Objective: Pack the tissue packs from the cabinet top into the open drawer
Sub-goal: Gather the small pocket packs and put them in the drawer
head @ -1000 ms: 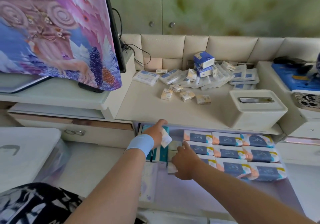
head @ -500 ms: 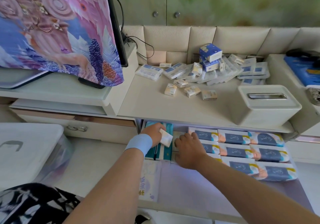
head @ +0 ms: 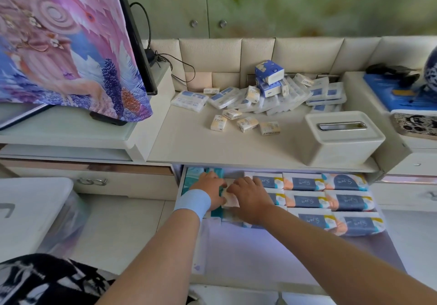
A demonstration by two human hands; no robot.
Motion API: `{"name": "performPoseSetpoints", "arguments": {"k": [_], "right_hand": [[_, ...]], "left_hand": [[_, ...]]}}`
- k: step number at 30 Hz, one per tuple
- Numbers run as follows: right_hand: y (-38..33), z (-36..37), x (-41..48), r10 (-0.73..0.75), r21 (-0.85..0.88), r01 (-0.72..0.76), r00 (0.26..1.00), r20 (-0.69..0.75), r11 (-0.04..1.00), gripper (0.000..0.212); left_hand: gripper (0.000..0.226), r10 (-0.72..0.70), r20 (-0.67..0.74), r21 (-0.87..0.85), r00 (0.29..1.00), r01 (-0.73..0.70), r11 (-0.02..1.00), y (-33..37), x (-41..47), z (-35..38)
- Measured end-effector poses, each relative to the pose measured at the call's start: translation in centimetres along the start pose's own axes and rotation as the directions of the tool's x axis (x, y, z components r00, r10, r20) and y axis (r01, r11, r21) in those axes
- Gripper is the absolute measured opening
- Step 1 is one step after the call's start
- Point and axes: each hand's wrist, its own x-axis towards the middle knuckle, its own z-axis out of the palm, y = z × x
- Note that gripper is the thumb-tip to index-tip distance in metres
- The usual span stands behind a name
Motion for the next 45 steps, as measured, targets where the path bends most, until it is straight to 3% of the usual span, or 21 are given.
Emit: {"name": "performPoseSetpoints", "arguments": {"k": [8,11,16,23,27,31,36,39,42,45], "right_hand": [[-1.5,0.8,1.9,0.055,-0.428,-0.026,0.997,0.057,0.903,0.044],[-1.9,1.3,2.8,0.057,-0.49,-0.004,0.994,0.094,0.871,0.034],[-1.1,1.7,3.6,0.095,-0.353,-0.08,0.995,0.027,0.932,0.041],[0.0,1.5,3.2,-0.023,-0.296,0.04,0.998,0.062,0.954,0.025],[1.3,0.3,2.6,-0.114,-0.08,0.103,0.983,-0.144,0.991,0.022],[3.6,-2.1,2.9,-0.032,0.107,0.079,0.925,-0.38,0.991,0.011],[6.9,-6.3,4.3,0.12,0.218,-0.021,0.885,-0.45,0.976,0.021],[8.6,-8.3,5.7,0.236,0.235,-0.162,0.912,-0.334,0.958,0.037],[10.2,-9.3,7.3,0.332,0.082,-0.323,0.934,-0.13,0.943,0.059],[11.6,-9.3,8.8,0.346,0.017,-0.346,0.937,-0.036,0.938,0.077]], "left_hand": [[0.056,0.027,0.019,0.095,0.999,-0.029,0.995,-0.6,0.2,0.0],[0.056,0.035,0.014,0.091,0.999,-0.036,0.995,-0.9,0.3,-0.2],[0.058,0.053,-0.003,0.014,0.999,-0.053,0.998,-2.0,0.2,-0.5],[0.058,0.031,0.019,0.056,0.999,-0.032,0.998,-1.8,0.6,-1.0],[0.041,0.006,-0.057,0.028,0.998,-0.005,1.0,-0.9,1.0,-2.2],[0.031,-0.002,-0.168,-0.057,0.986,-0.008,0.998,0.2,1.7,-4.9],[0.036,-0.023,-0.266,-0.085,0.964,0.0,0.996,1.9,3.4,-10.1],[0.043,-0.023,-0.23,-0.018,0.973,0.019,1.0,2.8,5.3,-12.4],[0.06,-0.079,-0.161,0.056,0.984,0.089,0.994,3.6,7.4,-13.3],[0.066,-0.117,-0.165,0.063,0.979,0.129,0.99,4.2,9.3,-13.2]]}}
